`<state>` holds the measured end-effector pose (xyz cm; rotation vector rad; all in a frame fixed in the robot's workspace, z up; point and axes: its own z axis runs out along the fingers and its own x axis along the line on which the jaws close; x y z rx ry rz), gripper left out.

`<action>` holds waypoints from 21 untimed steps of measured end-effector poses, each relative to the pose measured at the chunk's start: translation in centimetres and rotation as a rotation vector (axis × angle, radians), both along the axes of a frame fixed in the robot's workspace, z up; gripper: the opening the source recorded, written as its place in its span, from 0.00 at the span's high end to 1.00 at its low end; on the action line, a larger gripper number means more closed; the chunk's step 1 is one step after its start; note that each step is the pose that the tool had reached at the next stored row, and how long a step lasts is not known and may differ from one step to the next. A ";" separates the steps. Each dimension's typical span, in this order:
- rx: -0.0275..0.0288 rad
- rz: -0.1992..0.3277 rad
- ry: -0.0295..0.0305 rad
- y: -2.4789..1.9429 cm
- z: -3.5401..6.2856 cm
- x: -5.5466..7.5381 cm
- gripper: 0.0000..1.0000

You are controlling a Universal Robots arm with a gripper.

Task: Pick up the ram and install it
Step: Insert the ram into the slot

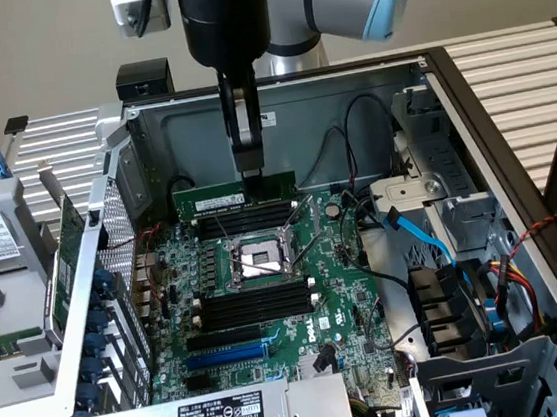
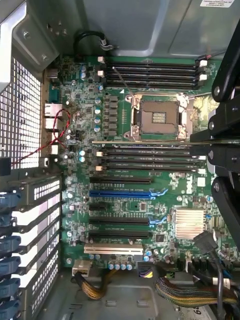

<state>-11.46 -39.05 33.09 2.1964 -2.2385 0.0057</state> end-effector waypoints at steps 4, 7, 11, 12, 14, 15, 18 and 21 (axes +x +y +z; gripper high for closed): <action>0.0007 -0.005 0.0000 -0.60 -1.33 0.0 0.86; 0.0008 -0.009 -0.0001 -0.71 -2.04 0.0 0.86; 0.0008 -0.013 -0.0002 -0.90 -2.77 0.0 0.86; 0.0009 -0.014 -0.0006 -0.95 -2.96 0.0 0.86; 0.0007 -0.016 -0.0010 -1.07 -3.29 0.0 0.86; 0.0007 -0.017 -0.0011 -1.11 -3.47 0.0 0.86; 0.0008 -0.018 -0.0013 -1.24 -3.98 0.0 0.86; 0.0007 -0.020 -0.0012 -1.43 -4.41 0.0 0.86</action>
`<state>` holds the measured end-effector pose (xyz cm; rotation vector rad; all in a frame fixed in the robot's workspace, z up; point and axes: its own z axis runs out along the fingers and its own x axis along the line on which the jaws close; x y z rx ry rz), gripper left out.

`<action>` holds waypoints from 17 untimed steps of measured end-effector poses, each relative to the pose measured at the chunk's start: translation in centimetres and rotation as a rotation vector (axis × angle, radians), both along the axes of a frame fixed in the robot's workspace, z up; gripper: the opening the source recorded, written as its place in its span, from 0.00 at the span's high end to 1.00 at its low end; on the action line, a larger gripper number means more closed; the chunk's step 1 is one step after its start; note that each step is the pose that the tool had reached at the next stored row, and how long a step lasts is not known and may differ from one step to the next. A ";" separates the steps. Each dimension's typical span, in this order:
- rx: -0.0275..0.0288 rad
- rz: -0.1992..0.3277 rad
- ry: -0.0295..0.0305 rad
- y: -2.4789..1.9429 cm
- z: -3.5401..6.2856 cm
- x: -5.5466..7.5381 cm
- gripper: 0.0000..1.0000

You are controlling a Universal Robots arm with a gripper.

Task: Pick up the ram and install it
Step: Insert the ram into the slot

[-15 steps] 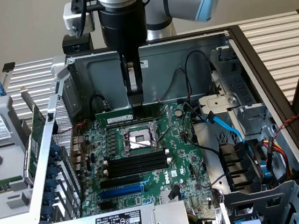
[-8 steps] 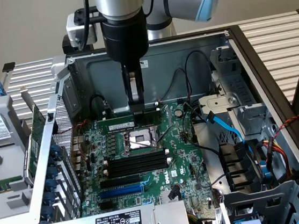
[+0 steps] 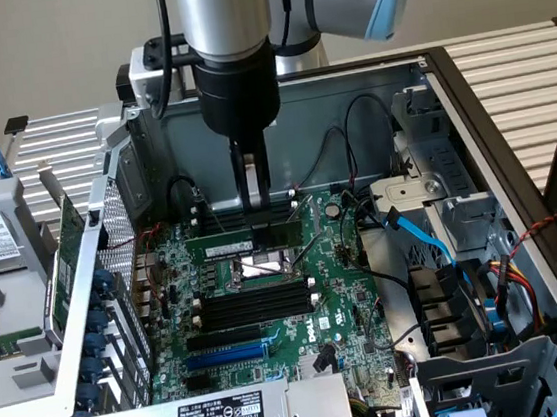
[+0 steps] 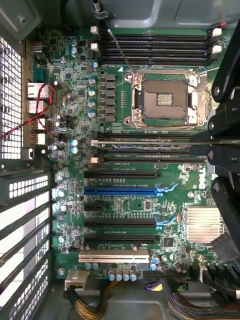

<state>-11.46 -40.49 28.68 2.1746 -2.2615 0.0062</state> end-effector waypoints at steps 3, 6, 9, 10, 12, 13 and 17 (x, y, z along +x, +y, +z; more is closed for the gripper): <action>0.0001 -0.002 -0.0001 -0.20 -0.39 0.0 0.86; 0.0000 -0.003 0.0000 -0.32 -0.83 0.0 0.86; 0.0001 -0.004 0.0000 -0.37 -1.26 0.0 0.86; 0.0001 -0.004 -0.0001 -0.37 -1.37 0.0 0.86; 0.0001 -0.004 -0.0001 -0.38 -1.49 0.0 0.86; 0.0000 -0.004 0.0000 -0.38 -1.55 0.0 0.86; -0.0003 -0.003 0.0012 -0.39 -1.71 0.0 0.86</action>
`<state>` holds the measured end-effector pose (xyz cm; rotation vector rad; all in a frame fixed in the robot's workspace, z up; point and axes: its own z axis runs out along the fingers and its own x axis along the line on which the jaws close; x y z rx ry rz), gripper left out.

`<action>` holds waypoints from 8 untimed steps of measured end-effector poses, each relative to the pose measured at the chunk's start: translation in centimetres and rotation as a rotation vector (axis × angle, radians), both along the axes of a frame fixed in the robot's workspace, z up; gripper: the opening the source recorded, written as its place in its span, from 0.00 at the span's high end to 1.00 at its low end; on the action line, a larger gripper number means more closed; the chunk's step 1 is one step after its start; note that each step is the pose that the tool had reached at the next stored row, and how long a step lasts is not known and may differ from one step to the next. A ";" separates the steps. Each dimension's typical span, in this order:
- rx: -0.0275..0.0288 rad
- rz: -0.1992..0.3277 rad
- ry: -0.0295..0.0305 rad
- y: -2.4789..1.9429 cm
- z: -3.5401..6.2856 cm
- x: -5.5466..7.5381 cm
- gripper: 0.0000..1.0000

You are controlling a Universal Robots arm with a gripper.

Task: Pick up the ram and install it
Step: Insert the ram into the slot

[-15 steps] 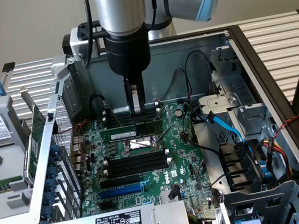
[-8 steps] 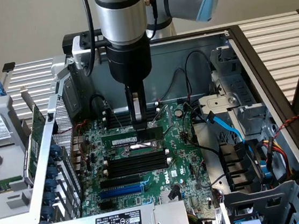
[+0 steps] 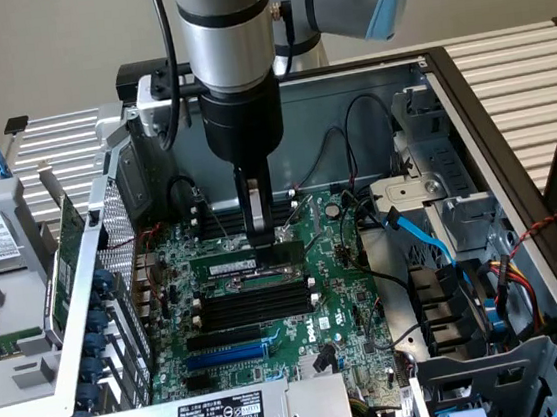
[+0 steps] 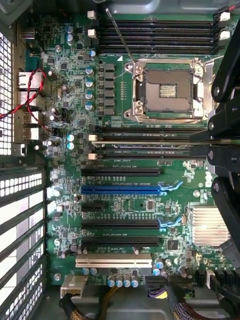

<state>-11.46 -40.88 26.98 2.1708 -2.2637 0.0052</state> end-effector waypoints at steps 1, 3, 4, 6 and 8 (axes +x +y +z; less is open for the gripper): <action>0.0000 0.000 0.0008 0.00 -0.02 0.0 0.86; 0.0003 0.000 0.0017 0.00 -0.13 0.0 0.86; 0.0002 0.000 0.0018 0.00 -0.24 0.0 0.86; 0.0003 0.001 0.0018 -0.03 -0.45 0.0 0.86; 0.0002 0.001 0.0019 -0.08 -0.64 0.0 0.86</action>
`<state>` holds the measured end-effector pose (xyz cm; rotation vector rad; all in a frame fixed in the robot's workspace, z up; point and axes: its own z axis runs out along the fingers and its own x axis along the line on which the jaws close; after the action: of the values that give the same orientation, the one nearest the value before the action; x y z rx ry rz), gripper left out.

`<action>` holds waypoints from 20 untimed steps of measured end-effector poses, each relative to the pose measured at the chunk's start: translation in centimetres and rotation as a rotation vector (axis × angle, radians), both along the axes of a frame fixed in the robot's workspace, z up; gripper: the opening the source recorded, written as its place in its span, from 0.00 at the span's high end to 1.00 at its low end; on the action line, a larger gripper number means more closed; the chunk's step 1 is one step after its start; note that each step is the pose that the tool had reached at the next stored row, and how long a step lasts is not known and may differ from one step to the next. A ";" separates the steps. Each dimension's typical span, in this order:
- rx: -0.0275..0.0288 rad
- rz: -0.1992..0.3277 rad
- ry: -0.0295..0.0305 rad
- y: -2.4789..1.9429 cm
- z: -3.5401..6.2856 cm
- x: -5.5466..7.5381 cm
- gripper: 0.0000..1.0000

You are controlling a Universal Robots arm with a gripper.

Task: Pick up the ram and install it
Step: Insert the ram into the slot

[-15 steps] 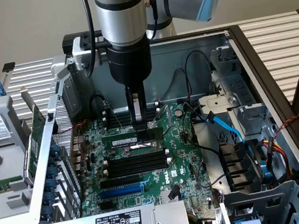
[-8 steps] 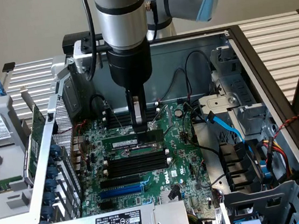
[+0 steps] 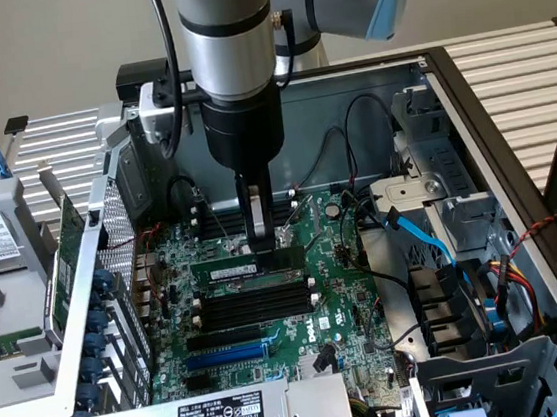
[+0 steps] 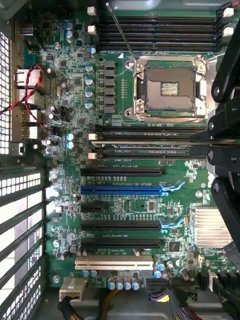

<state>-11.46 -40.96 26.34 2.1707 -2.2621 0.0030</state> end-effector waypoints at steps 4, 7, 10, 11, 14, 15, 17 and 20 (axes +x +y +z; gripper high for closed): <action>0.0000 0.000 0.0001 -0.26 -0.27 0.0 0.86; 0.0003 0.000 -0.0001 -0.41 -0.43 0.0 0.86; -0.0023 0.000 0.0001 -0.42 -0.77 0.0 0.86; -0.0031 0.000 0.0000 -0.42 -0.87 0.0 0.86; -0.0053 0.000 0.0001 -0.42 -1.15 0.0 0.86; -0.0060 0.000 0.0001 -0.42 -1.26 0.0 0.86; -0.0074 0.000 0.0000 -0.41 -1.48 0.0 0.86; -0.0087 0.000 0.0000 -0.42 -1.68 0.0 0.86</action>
<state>-11.46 -41.38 24.65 2.1668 -2.2575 0.0128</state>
